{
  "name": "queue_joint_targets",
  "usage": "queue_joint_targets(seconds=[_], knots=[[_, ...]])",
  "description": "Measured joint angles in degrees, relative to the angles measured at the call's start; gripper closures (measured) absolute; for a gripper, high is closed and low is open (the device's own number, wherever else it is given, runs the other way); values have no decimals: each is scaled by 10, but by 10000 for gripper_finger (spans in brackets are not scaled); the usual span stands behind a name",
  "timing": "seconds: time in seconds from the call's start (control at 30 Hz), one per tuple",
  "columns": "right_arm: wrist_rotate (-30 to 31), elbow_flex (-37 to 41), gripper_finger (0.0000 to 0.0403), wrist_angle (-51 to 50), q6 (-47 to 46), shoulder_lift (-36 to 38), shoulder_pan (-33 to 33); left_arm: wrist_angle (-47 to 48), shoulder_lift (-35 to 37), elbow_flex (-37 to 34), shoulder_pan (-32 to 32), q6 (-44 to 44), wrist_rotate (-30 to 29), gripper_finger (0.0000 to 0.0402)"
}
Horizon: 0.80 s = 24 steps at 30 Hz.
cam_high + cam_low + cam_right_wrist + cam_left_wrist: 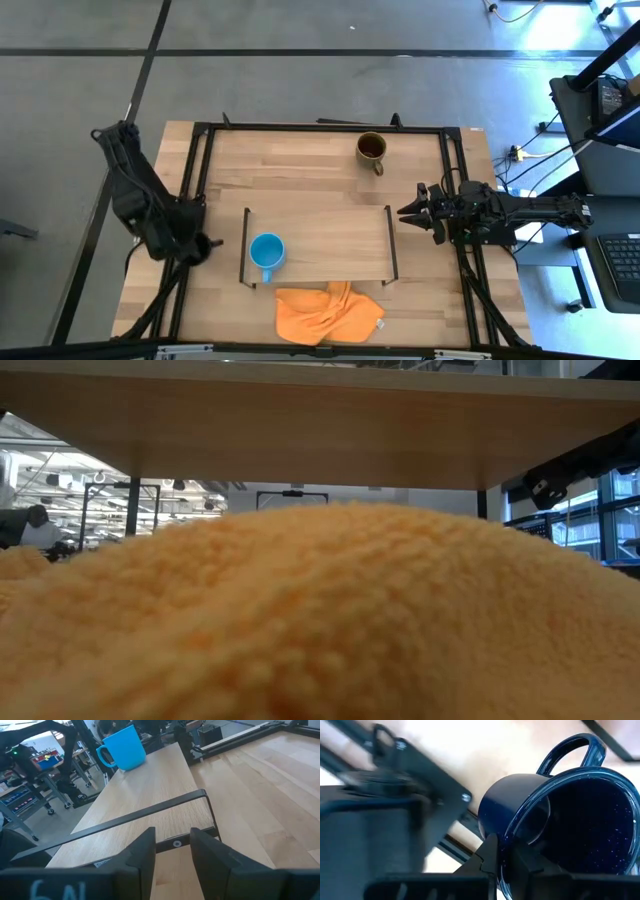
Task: Stack small to large cups/mugs on shelf
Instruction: Put the dark blue mug on the shelf
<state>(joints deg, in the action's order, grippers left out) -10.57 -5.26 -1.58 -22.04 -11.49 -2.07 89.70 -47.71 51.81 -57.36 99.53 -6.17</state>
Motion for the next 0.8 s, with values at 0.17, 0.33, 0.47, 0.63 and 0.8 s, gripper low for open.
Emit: queue_joint_targets(seconds=[0.17, 0.33, 0.47, 0.63, 0.8], knots=[[0, 0, 279, 0, 0, 0, 0, 1, 22, 0, 9, 53, -55, 389], [0, 0, 279, 0, 0, 0, 0, 3, 25, 0, 64, 87, -118, 389], [0, 0, 279, 0, 0, 0, 0, 4, 19, 0, 127, 56, -123, 389], [0, 0, 279, 0, 0, 0, 0, 4, 19, 0, 201, -9, -136, 389], [0, 0, 279, 0, 0, 0, 0, 3, 20, 0, 290, -42, -211, 389]])
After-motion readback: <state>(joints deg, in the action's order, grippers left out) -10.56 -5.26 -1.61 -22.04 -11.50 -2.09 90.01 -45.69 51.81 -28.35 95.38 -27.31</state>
